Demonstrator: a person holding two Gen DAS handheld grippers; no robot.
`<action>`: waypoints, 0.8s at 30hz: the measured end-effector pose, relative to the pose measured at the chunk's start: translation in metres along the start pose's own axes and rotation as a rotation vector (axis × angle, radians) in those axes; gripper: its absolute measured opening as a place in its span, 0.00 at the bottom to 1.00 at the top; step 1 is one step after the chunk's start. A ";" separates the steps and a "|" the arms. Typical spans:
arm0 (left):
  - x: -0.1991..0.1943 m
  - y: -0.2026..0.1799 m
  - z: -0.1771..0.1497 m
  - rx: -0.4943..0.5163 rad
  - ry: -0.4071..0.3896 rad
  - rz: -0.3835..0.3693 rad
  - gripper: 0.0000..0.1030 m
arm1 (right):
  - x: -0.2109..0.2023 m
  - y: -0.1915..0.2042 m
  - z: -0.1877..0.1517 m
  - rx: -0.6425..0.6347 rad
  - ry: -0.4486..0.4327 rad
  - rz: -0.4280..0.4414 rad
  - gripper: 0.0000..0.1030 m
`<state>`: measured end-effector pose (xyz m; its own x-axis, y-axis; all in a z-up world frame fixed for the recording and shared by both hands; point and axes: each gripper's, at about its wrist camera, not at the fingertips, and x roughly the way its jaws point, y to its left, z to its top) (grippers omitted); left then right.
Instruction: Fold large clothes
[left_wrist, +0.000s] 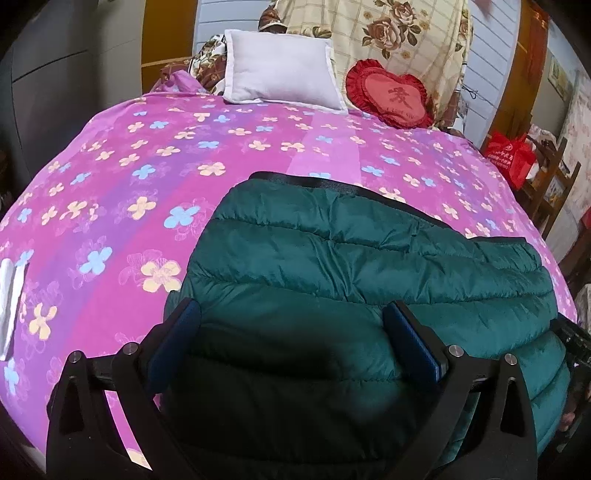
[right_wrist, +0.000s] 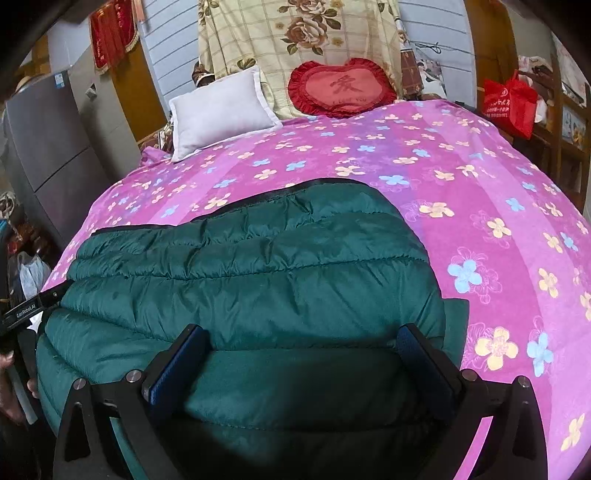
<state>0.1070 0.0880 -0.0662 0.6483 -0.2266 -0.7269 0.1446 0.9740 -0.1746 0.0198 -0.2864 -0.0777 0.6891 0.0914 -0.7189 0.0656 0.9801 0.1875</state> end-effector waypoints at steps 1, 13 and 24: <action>0.001 0.000 0.001 -0.008 0.015 -0.001 0.98 | 0.000 0.000 0.000 -0.003 -0.004 -0.003 1.00; 0.007 0.014 0.004 -0.182 0.087 -0.109 0.99 | -0.002 -0.001 -0.005 -0.013 -0.029 -0.005 1.00; 0.009 0.004 0.000 -0.103 0.048 -0.018 1.00 | -0.005 0.001 -0.009 -0.020 -0.045 -0.015 1.00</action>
<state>0.1131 0.0895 -0.0730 0.6094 -0.2470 -0.7534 0.0772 0.9642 -0.2537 0.0105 -0.2840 -0.0801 0.7197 0.0693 -0.6908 0.0621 0.9846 0.1634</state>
